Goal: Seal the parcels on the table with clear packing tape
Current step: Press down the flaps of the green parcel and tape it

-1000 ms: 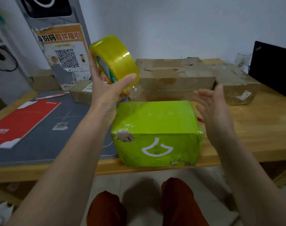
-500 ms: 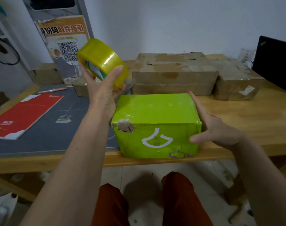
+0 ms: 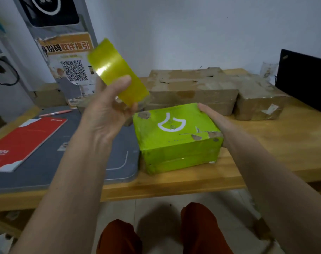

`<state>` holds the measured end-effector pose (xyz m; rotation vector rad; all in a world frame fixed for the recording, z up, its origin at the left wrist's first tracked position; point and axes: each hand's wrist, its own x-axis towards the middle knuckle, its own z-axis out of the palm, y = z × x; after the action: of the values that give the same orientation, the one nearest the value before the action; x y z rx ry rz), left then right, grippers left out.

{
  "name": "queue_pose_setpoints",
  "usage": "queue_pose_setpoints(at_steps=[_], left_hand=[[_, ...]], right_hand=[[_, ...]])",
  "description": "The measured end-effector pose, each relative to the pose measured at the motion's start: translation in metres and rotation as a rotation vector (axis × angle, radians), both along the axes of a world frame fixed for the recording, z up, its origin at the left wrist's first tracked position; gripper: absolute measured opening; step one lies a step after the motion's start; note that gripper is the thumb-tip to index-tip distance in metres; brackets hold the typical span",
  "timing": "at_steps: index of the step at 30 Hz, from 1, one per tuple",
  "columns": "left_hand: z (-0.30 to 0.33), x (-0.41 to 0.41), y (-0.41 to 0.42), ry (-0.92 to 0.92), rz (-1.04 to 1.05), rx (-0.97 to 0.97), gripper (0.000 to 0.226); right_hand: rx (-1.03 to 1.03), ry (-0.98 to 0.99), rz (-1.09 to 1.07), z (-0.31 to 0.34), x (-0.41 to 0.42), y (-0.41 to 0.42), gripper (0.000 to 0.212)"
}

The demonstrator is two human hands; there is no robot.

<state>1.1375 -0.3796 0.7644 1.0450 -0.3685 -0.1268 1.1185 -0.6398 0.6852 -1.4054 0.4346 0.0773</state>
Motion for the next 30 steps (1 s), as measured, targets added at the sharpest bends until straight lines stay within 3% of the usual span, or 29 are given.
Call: queue_pose_setpoints(at_steps=[3, 5, 6, 8, 10, 12, 16, 19, 23, 30], left_hand=[[-0.009, -0.003, -0.012, 0.095, -0.156, -0.003, 0.110], [-0.013, -0.006, -0.021, 0.157, -0.230, -0.021, 0.116], [-0.013, -0.009, -0.026, 0.183, -0.277, -0.017, 0.111], [-0.014, -0.015, -0.035, 0.152, -0.422, 0.060, 0.078], [-0.013, -0.026, -0.047, 0.079, -0.577, 0.166, 0.058], [-0.016, -0.034, -0.056, 0.102, -0.662, 0.207, 0.059], [-0.022, -0.035, -0.060, 0.299, -0.740, 0.072, 0.061], [-0.028, -0.042, -0.059, 0.456, -0.736, 0.073, 0.053], [-0.038, -0.050, -0.059, 0.562, -0.526, 0.103, 0.016], [-0.038, -0.053, -0.058, 0.637, -0.399, 0.069, 0.011]], right_hand=[[-0.220, -0.046, -0.247, -0.004, 0.000, -0.003, 0.060], [-0.421, -0.251, -0.339, 0.010, -0.006, 0.001, 0.069], [-0.437, -0.395, -0.300, 0.022, -0.012, 0.005, 0.068], [-0.315, -0.573, -0.084, 0.051, -0.023, 0.015, 0.073], [-0.222, -0.612, 0.064, 0.068, -0.029, 0.022, 0.065], [-0.219, -0.625, 0.032, 0.069, -0.030, 0.024, 0.045], [-0.149, -0.728, -0.111, 0.066, -0.036, 0.019, 0.020], [-0.155, -0.756, -0.203, 0.070, -0.039, 0.013, 0.017], [-0.215, -0.786, -0.262, 0.074, -0.042, 0.013, 0.022], [-0.311, -0.816, -0.309, 0.075, -0.048, 0.022, 0.025]])
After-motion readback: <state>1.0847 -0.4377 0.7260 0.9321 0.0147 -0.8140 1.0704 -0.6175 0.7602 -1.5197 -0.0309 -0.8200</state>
